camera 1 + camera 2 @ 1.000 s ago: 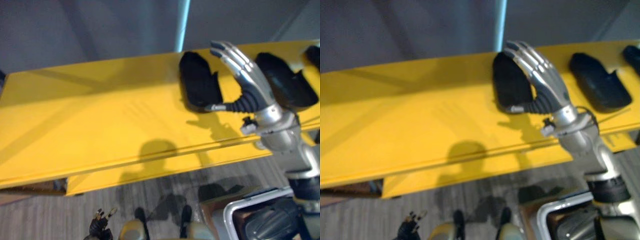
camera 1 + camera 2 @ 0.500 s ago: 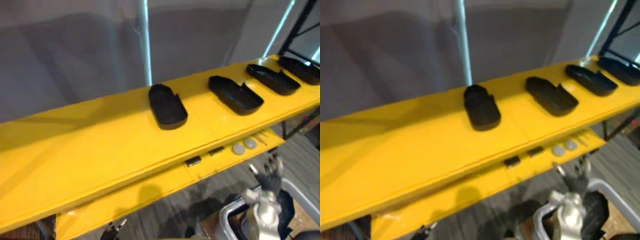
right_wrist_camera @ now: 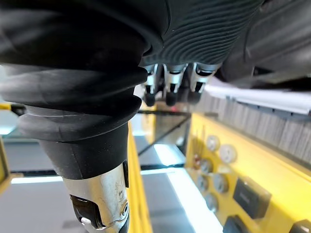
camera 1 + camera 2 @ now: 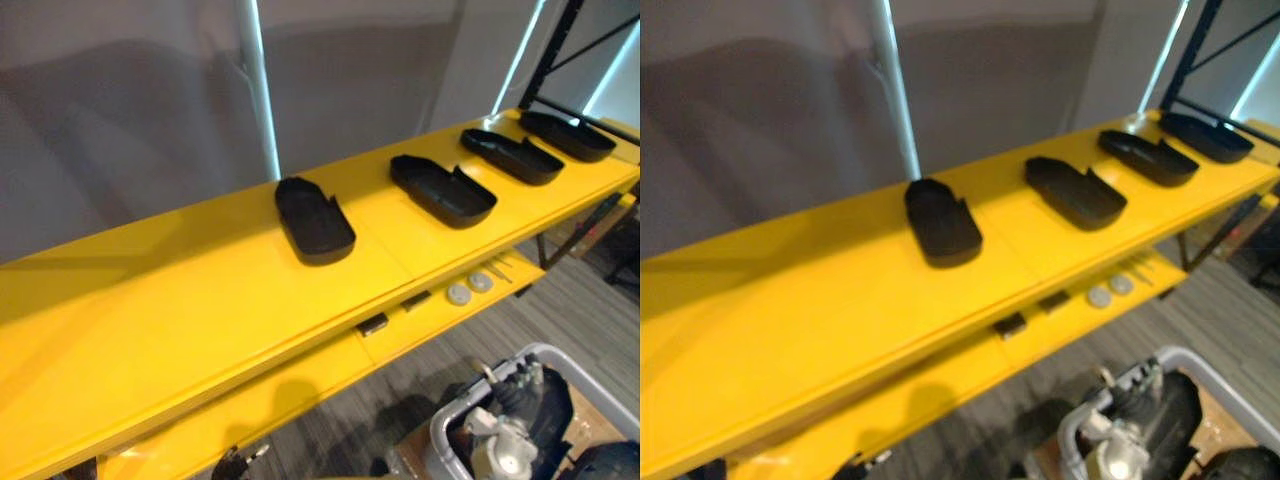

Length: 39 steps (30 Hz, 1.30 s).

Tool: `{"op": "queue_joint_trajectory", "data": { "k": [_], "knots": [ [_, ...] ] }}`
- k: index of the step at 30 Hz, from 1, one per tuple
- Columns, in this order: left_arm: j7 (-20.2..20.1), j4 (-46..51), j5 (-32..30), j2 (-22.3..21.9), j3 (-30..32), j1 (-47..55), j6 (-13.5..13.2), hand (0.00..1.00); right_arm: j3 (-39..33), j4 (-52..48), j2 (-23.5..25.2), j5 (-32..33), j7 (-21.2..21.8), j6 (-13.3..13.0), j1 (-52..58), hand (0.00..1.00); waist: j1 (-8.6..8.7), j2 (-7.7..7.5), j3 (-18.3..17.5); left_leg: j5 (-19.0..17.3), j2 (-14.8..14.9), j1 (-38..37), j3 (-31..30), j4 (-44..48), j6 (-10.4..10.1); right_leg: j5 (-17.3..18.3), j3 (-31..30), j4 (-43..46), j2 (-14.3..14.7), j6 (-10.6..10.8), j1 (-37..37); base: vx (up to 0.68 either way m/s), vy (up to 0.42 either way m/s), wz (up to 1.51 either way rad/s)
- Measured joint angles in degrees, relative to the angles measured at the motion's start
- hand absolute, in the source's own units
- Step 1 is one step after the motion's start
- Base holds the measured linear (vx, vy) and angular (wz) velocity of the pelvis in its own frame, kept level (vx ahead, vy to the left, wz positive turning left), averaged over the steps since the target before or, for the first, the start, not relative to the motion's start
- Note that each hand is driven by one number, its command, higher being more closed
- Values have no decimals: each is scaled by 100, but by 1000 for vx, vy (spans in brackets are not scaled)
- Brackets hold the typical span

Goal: Walk over and take plastic housings, then place them on the shelf

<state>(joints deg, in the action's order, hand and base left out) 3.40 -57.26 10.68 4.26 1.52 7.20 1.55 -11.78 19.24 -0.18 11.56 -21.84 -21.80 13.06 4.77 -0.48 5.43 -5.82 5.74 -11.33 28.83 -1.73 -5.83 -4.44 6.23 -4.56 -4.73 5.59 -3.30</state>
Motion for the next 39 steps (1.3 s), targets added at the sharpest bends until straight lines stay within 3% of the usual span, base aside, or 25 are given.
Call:
{"op": "queue_joint_trajectory", "data": {
  "k": [4, 7, 9, 13, 19, 21, 24, 26, 30, 31, 32, 33, 34, 35, 36, 39],
  "knots": [
    [-110, -24, -565, 9, 56, -125, 147, 0, 197, 2, 13, -9, -95, -105, -93, 0, -8, -67, 66, -117, 92, -267, 522, 19, -125, -56, -389, 1, 171, -33, 23, 17, -30, -64],
    [-192, -76, -1122, 10, -23, -192, 141, 0, 228, -26, 3, -11, -79, -109, -71, 0, 106, -70, 84, -200, 117, -424, 844, 71, -185, -70, -678, 2, 253, -39, 29, -32, -35, -56],
    [-192, -246, -1157, -6, -107, -319, 152, 0, 231, -105, -23, -12, -6, -106, 106, 0, 212, -16, 149, -347, 168, -470, 1028, 280, -201, -85, -893, 2, 292, -42, 33, -73, -30, -50],
    [-191, -240, -905, -18, -403, -369, 142, 0, 254, -258, -104, -125, 205, -106, 295, 0, 245, 78, 243, -517, 226, -441, 1062, 646, -189, -140, -1197, 2, 321, -39, 113, -85, -46, -50],
    [-122, -160, -240, 29, -447, -317, -206, 0, 908, -296, -462, -137, 690, -222, -10, 0, 174, 137, 381, -1000, 333, 251, -876, 2146, 206, -214, -1876, -1, 434, -46, 331, -68, -49, -53],
    [-97, -83, -201, 24, -455, -239, -385, 0, 1131, -283, -560, -126, 710, -226, -228, 0, 44, 199, 431, -1179, 301, 391, -1420, 2523, 247, -277, -2050, -14, 503, -111, 442, -71, 75, -69],
    [-47, -16, -203, 16, -515, -215, -555, 0, 1216, -273, -623, -105, 677, -225, -375, 0, -47, 233, 421, -1326, 212, 469, -1568, 2581, 287, -361, -2060, 2, 476, -88, 575, -55, 106, -29],
    [-3, -3, -227, 21, -568, -288, -694, 0, 1257, -59, -708, 39, 650, -213, -560, 0, -83, 231, 458, -1545, 85, 618, -1919, 2677, 371, -536, -2218, 202, 507, 87, 849, -40, 130, -29],
    [24, 72, -270, 46, -678, -407, -614, 0, 1257, 37, -693, 258, 762, -233, -626, 0, -87, 232, 883, -1938, 1, 388, -1862, 2926, 504, -557, -2333, 997, 752, 101, 1144, -135, 127, -85],
    [28, 237, -279, 134, -679, -393, -533, 0, 1262, 11, -659, 347, 869, -245, -505, 0, -87, 110, 955, -1937, -110, 274, -1725, 2904, 512, -739, -2116, 977, 663, 96, 1136, -212, 47, -79],
    [55, 379, -296, 158, -679, -390, -452, 0, 1260, -13, -632, 363, 985, -257, -392, 0, -84, 74, 979, -1908, -120, 283, -1650, 2852, 568, -1107, -1900, 749, 635, 33, 1134, -353, 23, -81],
    [116, 492, -294, 158, -670, -406, -384, 0, 1251, -14, -609, 399, 1129, -261, -283, 0, -30, 90, 999, -1899, -96, 339, -1485, 2669, 647, -1226, -1384, 753, 597, -106, 1231, -300, 0, -47],
    [132, 490, -282, 183, -666, -453, -358, 0, 1244, -3, -588, 403, 1187, -259, -244, 0, -11, 65, 1006, -1900, -96, 352, -1435, 2537, 650, -900, -1067, 1131, 554, -287, 1336, -299, 5, -35],
    [151, 483, -242, 242, -652, -496, -290, 0, 1250, 1, -520, 383, 1221, -262, -239, 0, -43, 17, 1007, -1773, -82, 456, -1348, 2442, 737, -244, -574, 2003, 436, -547, 1540, -273, 26, -15],
    [150, 486, -211, 274, -603, -491, -224, 0, 1258, -10, -504, 325, 1223, -319, -240, 0, -77, 63, 1004, -1637, -6, 538, -1339, 2379, 749, 204, -132, 2643, 281, -684, 1541, -262, 29, -15],
    [137, 506, -171, 277, -256, -221, -234, 0, 1462, -11, -505, 197, 1168, -374, -362, 0, -232, 103, 987, -1420, 234, 726, -1227, 2344, 691, 722, 362, 3380, -247, -866, 1128, -178, -7, -23]
  ]
}}
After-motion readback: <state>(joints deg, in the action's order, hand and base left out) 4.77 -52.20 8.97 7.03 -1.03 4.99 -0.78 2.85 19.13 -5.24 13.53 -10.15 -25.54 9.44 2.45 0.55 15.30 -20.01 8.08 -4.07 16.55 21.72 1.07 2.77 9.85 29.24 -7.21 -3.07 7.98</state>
